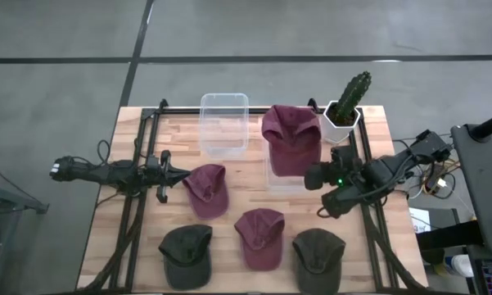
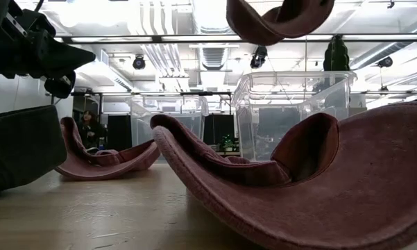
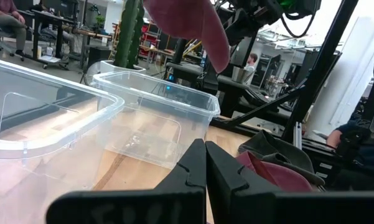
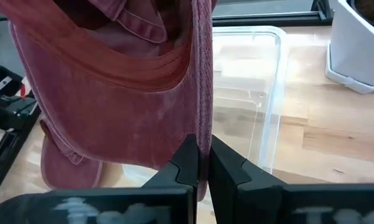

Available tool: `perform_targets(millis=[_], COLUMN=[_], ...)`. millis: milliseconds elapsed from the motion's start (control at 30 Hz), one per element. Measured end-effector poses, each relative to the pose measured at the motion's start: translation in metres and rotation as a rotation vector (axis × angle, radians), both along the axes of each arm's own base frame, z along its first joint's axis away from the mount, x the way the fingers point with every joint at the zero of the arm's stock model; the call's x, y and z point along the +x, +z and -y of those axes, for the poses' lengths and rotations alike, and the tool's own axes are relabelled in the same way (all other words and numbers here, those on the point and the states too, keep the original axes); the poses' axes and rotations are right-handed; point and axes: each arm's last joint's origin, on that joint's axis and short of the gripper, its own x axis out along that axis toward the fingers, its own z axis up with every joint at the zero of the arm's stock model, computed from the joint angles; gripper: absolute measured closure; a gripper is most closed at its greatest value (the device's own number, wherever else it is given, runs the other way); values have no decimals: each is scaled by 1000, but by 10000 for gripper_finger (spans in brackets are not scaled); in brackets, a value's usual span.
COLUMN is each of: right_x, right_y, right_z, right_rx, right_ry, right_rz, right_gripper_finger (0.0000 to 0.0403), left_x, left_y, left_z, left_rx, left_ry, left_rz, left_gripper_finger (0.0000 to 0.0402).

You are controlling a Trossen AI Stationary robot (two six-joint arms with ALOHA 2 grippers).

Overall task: Pick & Place hat
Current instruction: Put the top right red cap into the right transparent bin

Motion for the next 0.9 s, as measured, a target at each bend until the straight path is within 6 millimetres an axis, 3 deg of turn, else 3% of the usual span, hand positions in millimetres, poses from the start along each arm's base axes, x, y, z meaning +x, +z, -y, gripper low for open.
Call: perform_targets(millis=[467, 900], right_x=[-4, 7], right_y=[-56, -65], right_z=[4, 18], right_rx=[18, 105], right_ry=[-155, -130], right_rz=[-47, -126], right_gripper_finger=[390, 390], left_x=[0, 0], left_y=[0, 0], left_z=[0, 0], left_rx=[0, 0], left_ry=[0, 0], left_rz=[0, 1], left_gripper_finger=[401, 401])
